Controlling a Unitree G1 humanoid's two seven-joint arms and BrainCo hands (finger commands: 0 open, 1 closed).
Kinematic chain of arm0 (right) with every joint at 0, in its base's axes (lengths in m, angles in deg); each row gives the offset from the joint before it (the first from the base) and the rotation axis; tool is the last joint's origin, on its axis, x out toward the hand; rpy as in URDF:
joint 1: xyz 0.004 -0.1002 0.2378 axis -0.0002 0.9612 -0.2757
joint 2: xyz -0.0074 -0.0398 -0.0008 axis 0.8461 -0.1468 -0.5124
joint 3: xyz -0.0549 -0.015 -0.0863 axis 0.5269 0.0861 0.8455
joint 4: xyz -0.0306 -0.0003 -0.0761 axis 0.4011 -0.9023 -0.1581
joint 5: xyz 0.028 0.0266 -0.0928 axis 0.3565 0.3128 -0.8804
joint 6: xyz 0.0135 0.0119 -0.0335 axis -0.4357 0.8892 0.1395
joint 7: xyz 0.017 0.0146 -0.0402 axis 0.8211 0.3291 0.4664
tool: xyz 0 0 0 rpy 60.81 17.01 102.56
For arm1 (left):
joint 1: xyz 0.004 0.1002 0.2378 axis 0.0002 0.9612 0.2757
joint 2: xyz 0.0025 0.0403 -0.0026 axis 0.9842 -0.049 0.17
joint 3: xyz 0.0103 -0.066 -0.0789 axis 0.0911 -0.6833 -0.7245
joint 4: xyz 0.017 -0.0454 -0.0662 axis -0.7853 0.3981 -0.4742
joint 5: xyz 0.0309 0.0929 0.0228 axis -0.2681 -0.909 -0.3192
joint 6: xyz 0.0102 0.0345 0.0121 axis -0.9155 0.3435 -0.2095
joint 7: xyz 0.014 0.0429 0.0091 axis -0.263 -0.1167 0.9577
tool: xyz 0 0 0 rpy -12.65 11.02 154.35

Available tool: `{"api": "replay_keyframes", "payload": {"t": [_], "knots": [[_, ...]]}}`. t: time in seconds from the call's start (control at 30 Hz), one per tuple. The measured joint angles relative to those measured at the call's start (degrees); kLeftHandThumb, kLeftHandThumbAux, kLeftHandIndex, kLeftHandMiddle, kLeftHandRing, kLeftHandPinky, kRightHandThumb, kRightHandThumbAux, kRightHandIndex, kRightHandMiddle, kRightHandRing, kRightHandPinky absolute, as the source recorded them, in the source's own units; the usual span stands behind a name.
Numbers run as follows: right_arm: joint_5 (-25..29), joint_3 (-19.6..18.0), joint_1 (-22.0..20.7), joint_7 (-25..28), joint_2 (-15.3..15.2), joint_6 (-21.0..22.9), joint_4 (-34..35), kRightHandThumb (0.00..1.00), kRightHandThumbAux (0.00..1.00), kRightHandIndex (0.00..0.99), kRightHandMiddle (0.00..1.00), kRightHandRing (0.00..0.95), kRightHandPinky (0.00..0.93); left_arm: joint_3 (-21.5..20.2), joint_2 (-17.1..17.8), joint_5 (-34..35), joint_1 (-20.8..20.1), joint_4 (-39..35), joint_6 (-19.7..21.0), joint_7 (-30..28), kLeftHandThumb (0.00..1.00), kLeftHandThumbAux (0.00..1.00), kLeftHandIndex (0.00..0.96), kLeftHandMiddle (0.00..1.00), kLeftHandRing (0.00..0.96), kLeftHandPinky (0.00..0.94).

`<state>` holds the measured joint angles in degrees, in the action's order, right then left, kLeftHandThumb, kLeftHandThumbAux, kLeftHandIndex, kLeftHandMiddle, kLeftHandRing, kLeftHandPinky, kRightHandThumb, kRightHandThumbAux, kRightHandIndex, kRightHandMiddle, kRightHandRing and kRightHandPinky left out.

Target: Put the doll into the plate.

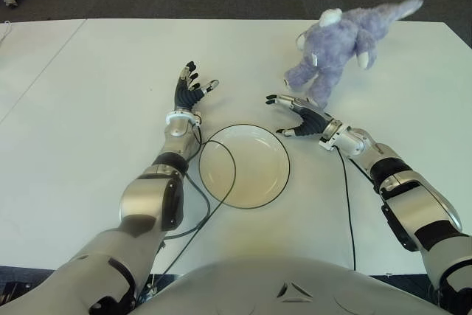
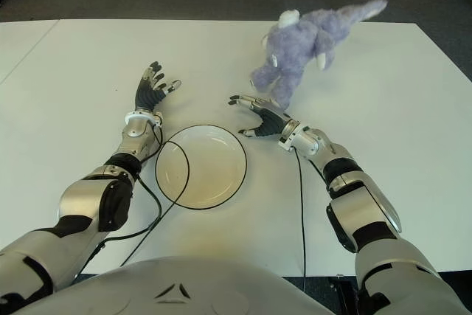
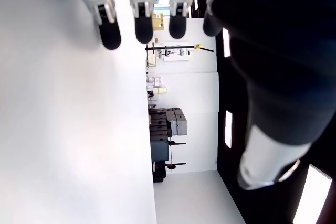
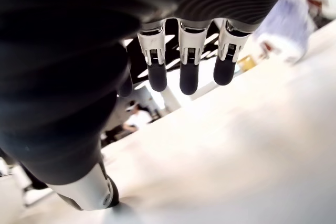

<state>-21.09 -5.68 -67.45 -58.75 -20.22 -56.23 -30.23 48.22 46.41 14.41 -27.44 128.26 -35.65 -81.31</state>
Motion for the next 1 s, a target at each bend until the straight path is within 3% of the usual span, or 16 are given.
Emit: {"api": "replay_keyframes", "payload": {"t": [0.13, 0.23, 0.63, 0.8, 1.0], "knots": [[2.23, -0.23, 0.73, 6.59, -1.14, -1.42, 1.91, 0.319, 0.807, 0.108, 0.079, 0.082, 0.127, -0.01, -0.02, 0.00, 0.14, 0.03, 0.13, 0.00, 0.000, 0.785, 0.060, 0.088, 0.097, 0.144], [2.67, -0.79, 1.27, 8.40, -1.71, -1.63, 2.95, 0.364, 0.806, 0.118, 0.084, 0.085, 0.125, 0.00, -0.05, 0.00, 0.25, 0.03, 0.14, 0.01, 0.000, 0.790, 0.061, 0.087, 0.096, 0.142], [1.37, -3.05, 3.07, 7.82, -2.28, 0.03, 5.32, 0.454, 0.817, 0.128, 0.088, 0.106, 0.169, -0.01, -0.30, -0.01, 0.25, 0.02, 0.13, 0.01, 0.000, 0.812, 0.067, 0.080, 0.097, 0.145], [1.49, -4.18, 4.37, 7.83, -2.34, 0.26, 6.48, 0.546, 0.816, 0.126, 0.073, 0.117, 0.184, -0.02, -0.41, 0.01, 0.25, 0.03, 0.14, 0.01, 0.000, 0.802, 0.054, 0.074, 0.091, 0.138], [2.11, -5.32, 6.37, 7.93, -2.41, 0.25, 8.46, 0.555, 0.814, 0.124, 0.059, 0.114, 0.185, 0.08, -0.43, -0.03, 0.26, 0.03, 0.14, 0.02, 0.000, 0.794, 0.057, 0.075, 0.092, 0.145]]}}
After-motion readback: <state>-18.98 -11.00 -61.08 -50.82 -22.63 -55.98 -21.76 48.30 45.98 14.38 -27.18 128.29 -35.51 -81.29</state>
